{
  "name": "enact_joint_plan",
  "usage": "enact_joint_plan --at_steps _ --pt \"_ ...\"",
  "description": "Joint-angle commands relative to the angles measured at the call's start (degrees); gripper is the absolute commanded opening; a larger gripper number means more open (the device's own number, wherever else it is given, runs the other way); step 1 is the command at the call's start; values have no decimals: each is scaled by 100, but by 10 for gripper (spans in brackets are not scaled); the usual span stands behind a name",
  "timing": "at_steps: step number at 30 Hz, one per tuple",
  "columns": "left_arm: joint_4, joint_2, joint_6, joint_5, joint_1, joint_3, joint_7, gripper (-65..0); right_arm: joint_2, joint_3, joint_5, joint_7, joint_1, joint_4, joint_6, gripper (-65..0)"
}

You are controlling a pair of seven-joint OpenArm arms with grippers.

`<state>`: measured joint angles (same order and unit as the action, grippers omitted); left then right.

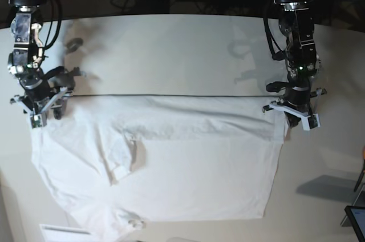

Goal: Fold the T-shirt properly
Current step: 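Move both grippers back to the folded edge of the shirt, then grasp the folded edge with both grippers and drag it toward the robot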

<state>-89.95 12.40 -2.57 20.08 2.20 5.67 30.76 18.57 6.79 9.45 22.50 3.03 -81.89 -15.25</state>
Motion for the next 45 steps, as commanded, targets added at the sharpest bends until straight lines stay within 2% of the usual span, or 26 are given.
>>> enact_joint_plan --at_steps 1,5,11,18,25,28,32,35,38,45 --pt "6 56 41 -25 -171 -132 -268 -650 82 29 44 -171 -105 -71 -27 -400" --pt "542 65 41 -34 -321 -475 -584 -650 64 170 44 -171 -184 70 -27 -400" --pt "1439 65 41 -34 -549 -554 -848 -650 91 170 44 -189 -369 712 -27 -405" --pt "1501 100 41 -34 -488 -545 -821 -650 91 152 35 -180 -421 1019 -27 -406" --pt "1008 91 41 -25 -127 -484 -30 -650 91 161 26 -145 -96 1011 -1 -406" --pt "674 100 41 -25 13 -484 154 -650 91 161 9 110 36 932 8 -406" --pt "446 109 41 -34 84 -484 541 -650 38 178 -501 295 379 369 8 -406" --pt "296 109 41 -34 189 -484 550 -650 -112 178 -950 330 598 -35 8 -406" --pt "103 109 41 -34 356 -484 550 -650 -156 187 -1310 638 757 -317 8 -406" --pt "-389 127 41 -34 840 -484 559 -650 -156 187 -1407 840 1249 -774 8 -406"
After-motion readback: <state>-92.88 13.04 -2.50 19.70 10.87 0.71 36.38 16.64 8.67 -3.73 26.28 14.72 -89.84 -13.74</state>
